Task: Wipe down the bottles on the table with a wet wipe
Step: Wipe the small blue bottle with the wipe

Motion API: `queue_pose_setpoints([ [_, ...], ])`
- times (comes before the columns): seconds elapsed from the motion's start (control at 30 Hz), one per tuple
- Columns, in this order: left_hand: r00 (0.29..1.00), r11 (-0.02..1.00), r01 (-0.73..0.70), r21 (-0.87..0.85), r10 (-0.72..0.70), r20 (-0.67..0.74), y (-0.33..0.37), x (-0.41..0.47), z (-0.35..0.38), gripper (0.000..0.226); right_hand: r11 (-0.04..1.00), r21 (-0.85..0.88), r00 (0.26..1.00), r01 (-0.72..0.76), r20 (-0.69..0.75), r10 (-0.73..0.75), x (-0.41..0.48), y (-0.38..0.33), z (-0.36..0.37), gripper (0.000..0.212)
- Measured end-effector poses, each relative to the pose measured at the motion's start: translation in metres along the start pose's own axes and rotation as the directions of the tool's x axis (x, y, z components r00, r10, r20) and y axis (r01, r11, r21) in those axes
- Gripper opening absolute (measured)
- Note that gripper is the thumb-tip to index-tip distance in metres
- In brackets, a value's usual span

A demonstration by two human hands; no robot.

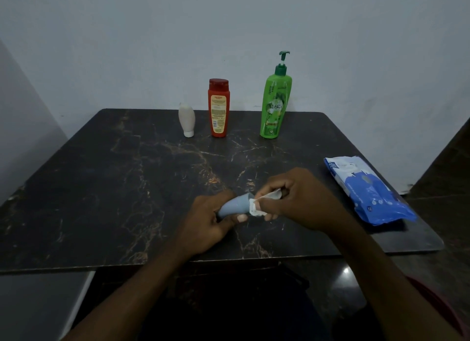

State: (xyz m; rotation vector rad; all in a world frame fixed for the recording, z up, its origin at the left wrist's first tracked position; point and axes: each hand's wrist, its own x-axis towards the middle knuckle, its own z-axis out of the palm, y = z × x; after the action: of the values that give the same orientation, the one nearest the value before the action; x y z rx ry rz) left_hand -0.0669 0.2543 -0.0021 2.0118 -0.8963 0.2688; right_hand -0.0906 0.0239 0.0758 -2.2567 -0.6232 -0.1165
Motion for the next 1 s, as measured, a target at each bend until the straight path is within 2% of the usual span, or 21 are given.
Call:
queue_pose_setpoints([
  [0.1,1.0,1.0,0.014,0.008,-0.014,0.004,-0.002,-0.001,0.0,0.019,0.999,-0.032,0.998,0.012,-0.065,-0.014,0.005,0.002,0.001,0.004],
  [0.2,1.0,1.0,0.015,-0.001,-0.015,-0.002,-0.002,-0.002,0.002,0.02,0.992,-0.125,1.0,0.02,0.002,-0.02,0.004,0.003,-0.002,0.014],
  [0.23,1.0,1.0,0.013,-0.004,-0.013,-0.003,-0.001,-0.001,0.001,0.02,0.996,-0.09,0.999,0.0,0.034,0.003,0.003,0.001,-0.004,0.016],
  [0.3,1.0,1.0,0.017,0.0,-0.017,-0.01,-0.001,-0.001,0.001,0.022,1.0,-0.002,0.999,-0.01,0.045,0.01,0.005,-0.003,-0.006,0.007],
  [0.4,0.999,0.999,0.031,-0.007,-0.031,-0.019,-0.002,-0.002,0.0,0.027,0.999,-0.023,1.0,0.026,-0.01,-0.026,0.01,0.001,-0.003,0.004],
  [0.5,0.999,0.999,0.031,-0.02,-0.031,-0.01,-0.001,-0.001,0.001,0.026,1.0,-0.019,0.998,0.014,0.058,-0.012,0.006,0.003,-0.004,0.007],
  [0.6,0.999,0.999,0.035,-0.02,-0.035,0.005,-0.002,0.0,0.0,0.022,0.997,0.082,0.997,-0.009,0.078,0.003,0.007,0.0,-0.006,0.002],
  [0.7,0.999,0.999,0.036,-0.009,-0.036,0.004,-0.001,-0.001,0.0,0.021,1.0,0.024,1.0,-0.001,0.007,0.001,0.011,0.007,-0.004,0.004],
  [0.8,1.0,1.0,0.023,-0.01,-0.023,0.006,0.001,0.0,0.001,0.02,0.999,-0.034,0.998,0.023,0.065,-0.021,0.008,0.005,-0.004,0.01],
  [0.93,0.998,0.998,0.053,-0.018,-0.053,0.019,0.002,0.001,0.0,0.021,0.995,0.099,0.999,-0.025,0.04,0.021,0.01,0.002,-0.005,0.002],
  [1.0,0.998,0.998,0.064,-0.011,-0.064,0.021,0.003,0.0,-0.001,0.02,0.999,0.049,1.0,-0.016,0.009,0.015,0.009,0.007,-0.001,0.009],
])
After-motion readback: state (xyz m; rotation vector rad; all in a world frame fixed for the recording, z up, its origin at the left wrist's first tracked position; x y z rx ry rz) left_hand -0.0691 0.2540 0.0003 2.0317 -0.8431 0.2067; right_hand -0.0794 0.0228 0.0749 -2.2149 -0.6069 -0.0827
